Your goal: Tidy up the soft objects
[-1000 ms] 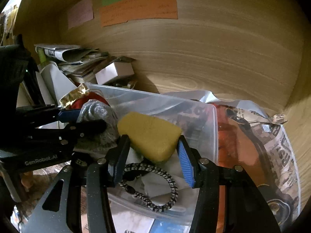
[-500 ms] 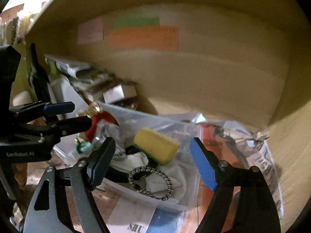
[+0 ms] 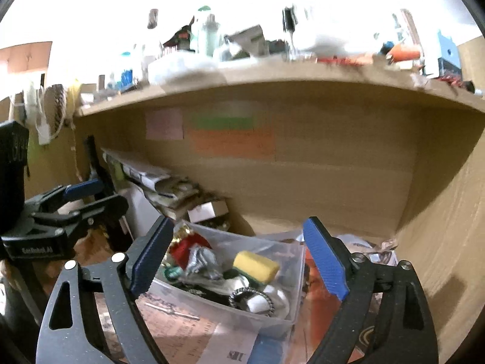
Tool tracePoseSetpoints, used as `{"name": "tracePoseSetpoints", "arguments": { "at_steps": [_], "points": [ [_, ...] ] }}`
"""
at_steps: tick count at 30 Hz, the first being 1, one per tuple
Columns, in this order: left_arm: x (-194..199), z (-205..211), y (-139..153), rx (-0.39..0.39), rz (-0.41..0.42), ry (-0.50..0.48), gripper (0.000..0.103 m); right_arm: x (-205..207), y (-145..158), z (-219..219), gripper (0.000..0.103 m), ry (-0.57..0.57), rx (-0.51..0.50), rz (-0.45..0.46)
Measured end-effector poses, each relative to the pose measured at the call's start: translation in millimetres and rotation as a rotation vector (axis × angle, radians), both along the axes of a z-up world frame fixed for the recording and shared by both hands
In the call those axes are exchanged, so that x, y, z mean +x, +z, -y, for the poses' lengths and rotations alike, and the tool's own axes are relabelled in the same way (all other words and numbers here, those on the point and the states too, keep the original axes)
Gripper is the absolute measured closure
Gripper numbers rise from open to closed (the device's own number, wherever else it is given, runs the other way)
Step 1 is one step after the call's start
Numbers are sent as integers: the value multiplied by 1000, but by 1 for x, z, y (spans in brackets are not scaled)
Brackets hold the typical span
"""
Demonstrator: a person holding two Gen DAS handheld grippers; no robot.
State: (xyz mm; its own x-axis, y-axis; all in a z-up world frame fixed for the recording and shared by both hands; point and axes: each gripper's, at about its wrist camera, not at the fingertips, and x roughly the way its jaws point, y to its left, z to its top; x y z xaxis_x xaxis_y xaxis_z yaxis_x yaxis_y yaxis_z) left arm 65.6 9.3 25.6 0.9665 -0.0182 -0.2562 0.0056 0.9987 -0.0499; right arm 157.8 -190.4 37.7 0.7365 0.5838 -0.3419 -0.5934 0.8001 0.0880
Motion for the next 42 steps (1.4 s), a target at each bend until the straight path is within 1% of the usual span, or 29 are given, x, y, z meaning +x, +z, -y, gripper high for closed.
{"name": "tracePoseSetpoints", "arguments": {
  "at_steps": [2,4,5,17,24,42],
  "points": [
    [-6,1,1,0,9,0,1,-4,2,1,6,-1,15,4],
    [-11,2,3,-3,12,-4,0,-7,3,1,0,-5,27,11],
    [-13,2,3,-1,13,-3,0,-9,3,2,0,-7,31,14],
    [-18,6,0,8,19,4,0,-19,3,1,0,-4,47,-10],
    [-16,2,-1,-3,14,6,0,-19,3,1,0,-3,49,-11],
    [-10,0,-6,3,3,-4,0,-18,0,1,0,-9,51,-17]
  ]
}}
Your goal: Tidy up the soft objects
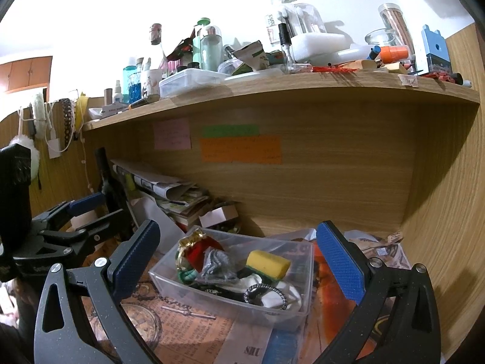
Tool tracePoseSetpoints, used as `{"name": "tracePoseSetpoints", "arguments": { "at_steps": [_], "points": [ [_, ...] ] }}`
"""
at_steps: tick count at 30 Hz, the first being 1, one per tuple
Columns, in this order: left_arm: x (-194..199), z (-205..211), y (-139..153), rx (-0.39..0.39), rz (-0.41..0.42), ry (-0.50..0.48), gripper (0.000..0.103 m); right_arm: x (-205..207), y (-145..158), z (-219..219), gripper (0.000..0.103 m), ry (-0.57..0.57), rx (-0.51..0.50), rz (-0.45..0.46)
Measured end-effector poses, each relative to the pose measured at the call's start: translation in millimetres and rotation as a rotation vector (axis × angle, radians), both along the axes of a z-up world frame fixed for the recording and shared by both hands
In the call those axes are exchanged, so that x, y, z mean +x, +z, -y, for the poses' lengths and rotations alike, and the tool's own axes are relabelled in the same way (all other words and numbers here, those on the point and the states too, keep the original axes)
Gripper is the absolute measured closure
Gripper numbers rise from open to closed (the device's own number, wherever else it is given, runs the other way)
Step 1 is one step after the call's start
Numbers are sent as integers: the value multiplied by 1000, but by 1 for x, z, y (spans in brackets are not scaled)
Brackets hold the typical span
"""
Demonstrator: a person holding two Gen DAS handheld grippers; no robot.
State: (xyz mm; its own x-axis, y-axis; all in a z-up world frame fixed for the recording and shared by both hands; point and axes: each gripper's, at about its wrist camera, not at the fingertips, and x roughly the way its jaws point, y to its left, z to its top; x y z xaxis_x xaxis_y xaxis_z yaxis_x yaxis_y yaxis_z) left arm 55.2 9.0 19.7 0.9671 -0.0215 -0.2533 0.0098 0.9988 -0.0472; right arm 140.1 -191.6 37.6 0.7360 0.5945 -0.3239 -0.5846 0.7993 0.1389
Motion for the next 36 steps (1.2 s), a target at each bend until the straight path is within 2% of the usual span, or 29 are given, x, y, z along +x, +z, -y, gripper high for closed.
{"name": "tracePoseSetpoints", "arguments": {
  "at_steps": [36],
  "points": [
    [3,3,-3,-11,-12,-12,0,-3,-1,3,0,-12,13,-9]
  ]
}}
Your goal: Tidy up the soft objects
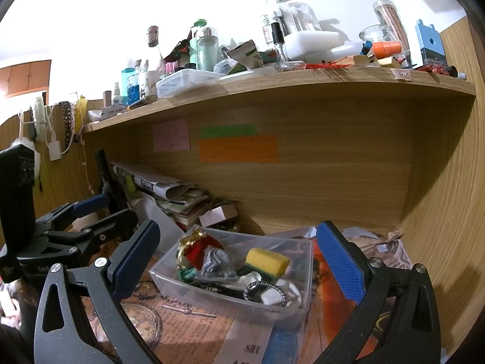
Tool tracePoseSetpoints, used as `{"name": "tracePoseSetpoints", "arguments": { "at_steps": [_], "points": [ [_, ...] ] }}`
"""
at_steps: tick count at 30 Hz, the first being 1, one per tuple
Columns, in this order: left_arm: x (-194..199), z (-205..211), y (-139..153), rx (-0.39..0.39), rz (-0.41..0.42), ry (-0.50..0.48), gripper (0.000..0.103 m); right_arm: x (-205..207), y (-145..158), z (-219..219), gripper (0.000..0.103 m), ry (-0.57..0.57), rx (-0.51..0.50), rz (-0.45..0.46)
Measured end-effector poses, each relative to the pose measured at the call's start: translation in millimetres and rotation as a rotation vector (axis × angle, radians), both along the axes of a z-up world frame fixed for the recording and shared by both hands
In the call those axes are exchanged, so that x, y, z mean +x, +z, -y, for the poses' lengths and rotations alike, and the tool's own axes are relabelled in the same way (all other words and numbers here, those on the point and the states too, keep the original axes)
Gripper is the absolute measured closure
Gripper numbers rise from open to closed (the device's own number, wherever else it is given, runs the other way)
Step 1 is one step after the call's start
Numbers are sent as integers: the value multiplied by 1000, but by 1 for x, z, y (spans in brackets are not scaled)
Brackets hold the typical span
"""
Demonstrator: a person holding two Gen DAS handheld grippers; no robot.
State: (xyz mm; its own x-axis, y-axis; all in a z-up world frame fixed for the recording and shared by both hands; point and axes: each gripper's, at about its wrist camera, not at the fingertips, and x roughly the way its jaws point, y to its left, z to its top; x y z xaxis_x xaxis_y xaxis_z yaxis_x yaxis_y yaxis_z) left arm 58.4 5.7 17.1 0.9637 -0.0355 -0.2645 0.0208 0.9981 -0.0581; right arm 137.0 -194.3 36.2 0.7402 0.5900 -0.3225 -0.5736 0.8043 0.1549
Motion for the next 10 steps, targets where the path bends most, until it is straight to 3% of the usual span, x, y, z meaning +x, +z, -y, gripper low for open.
{"name": "tracePoseSetpoints", "arguments": {
  "at_steps": [10],
  "points": [
    [1,-3,-1,-4,-7,-11,0,0,0,-1,0,1,-2,-2]
  ]
}}
